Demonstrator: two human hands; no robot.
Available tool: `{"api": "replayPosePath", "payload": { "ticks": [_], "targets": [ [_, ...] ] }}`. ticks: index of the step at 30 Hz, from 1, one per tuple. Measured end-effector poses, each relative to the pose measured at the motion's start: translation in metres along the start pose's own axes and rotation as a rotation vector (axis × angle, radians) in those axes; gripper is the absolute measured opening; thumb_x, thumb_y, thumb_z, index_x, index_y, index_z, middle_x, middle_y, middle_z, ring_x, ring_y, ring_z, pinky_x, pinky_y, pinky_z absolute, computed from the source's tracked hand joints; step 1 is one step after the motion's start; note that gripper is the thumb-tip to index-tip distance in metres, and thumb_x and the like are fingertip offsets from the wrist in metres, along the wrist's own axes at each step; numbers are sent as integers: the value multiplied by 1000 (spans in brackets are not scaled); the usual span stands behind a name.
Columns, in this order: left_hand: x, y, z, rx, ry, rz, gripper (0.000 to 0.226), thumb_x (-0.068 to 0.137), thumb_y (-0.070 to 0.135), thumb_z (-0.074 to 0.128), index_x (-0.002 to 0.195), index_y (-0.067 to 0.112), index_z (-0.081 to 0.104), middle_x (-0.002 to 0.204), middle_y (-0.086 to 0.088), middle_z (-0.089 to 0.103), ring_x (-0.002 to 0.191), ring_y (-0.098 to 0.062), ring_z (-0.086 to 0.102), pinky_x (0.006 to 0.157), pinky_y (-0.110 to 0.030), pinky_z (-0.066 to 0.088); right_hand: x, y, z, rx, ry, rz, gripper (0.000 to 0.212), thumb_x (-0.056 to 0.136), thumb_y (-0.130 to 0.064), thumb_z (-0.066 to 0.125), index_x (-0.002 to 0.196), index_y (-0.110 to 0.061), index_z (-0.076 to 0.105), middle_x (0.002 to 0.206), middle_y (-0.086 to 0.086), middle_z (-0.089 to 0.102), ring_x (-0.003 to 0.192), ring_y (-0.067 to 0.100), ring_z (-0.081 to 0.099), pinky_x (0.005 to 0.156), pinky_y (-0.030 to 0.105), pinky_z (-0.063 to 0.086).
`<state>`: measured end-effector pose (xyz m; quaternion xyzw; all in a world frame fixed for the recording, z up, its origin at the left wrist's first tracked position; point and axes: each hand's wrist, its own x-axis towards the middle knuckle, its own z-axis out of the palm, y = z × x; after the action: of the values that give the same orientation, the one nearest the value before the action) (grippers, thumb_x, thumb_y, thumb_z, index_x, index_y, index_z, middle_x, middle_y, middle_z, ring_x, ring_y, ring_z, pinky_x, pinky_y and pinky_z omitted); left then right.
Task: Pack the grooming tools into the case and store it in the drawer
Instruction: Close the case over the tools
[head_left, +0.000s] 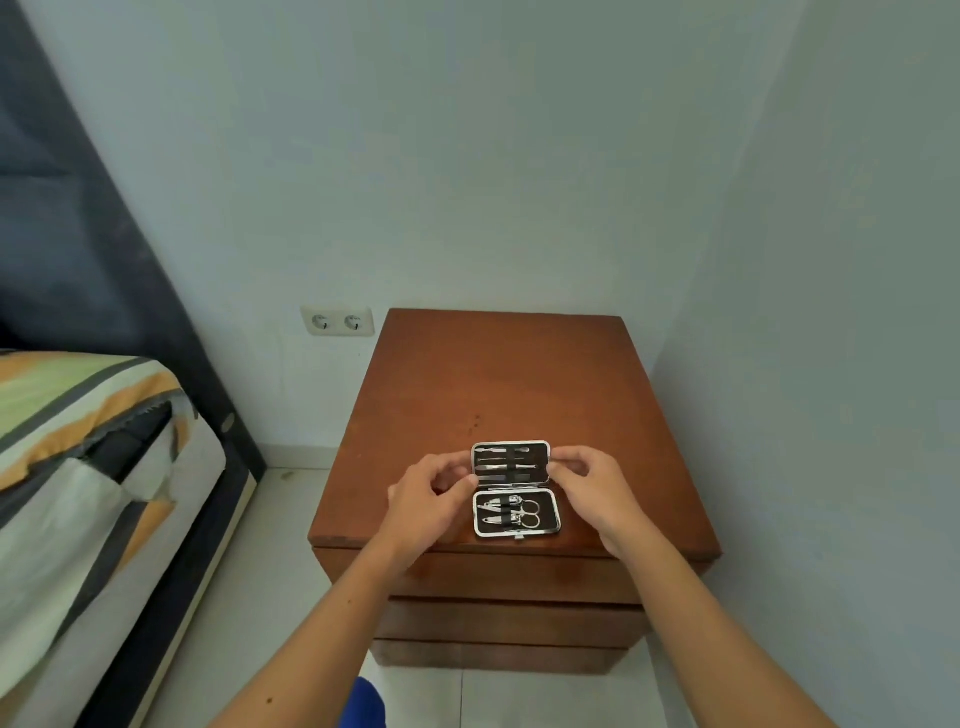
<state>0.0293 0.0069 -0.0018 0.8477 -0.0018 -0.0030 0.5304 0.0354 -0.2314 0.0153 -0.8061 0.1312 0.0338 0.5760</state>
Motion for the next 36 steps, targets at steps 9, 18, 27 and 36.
{"api": "replayPosePath", "payload": {
  "ticks": [9,18,27,36],
  "targets": [
    [-59,-3,12,41,46,139,37,100,26,72,136,31,67,105,16,67,108,-10,55,95,-29,49,-51,28,-8,-72,35,-212,16,96,-21,74,109,-30,73,105,-13,75,98,1,69,81,17,50],
    [-69,-4,9,256,36,137,23,98,35,72,120,29,66,107,14,59,106,-10,52,94,-34,53,-64,46,-5,-282,44,-337,25,87,-14,82,107,-26,74,111,-9,68,100,2,62,80,2,43],
    [-38,13,11,469,-99,296,35,98,44,72,130,30,69,126,17,61,115,-8,59,98,-35,54,-44,34,-4,-432,-66,-427,30,95,-35,75,124,-28,74,122,-15,61,101,6,58,82,13,41],
    [-35,-4,19,501,-54,369,35,95,44,75,127,30,72,120,14,63,110,-16,58,92,-41,51,-41,55,0,-450,-7,-554,32,93,-38,76,121,-22,76,125,-10,60,114,15,56,101,28,44]
  ]
}}
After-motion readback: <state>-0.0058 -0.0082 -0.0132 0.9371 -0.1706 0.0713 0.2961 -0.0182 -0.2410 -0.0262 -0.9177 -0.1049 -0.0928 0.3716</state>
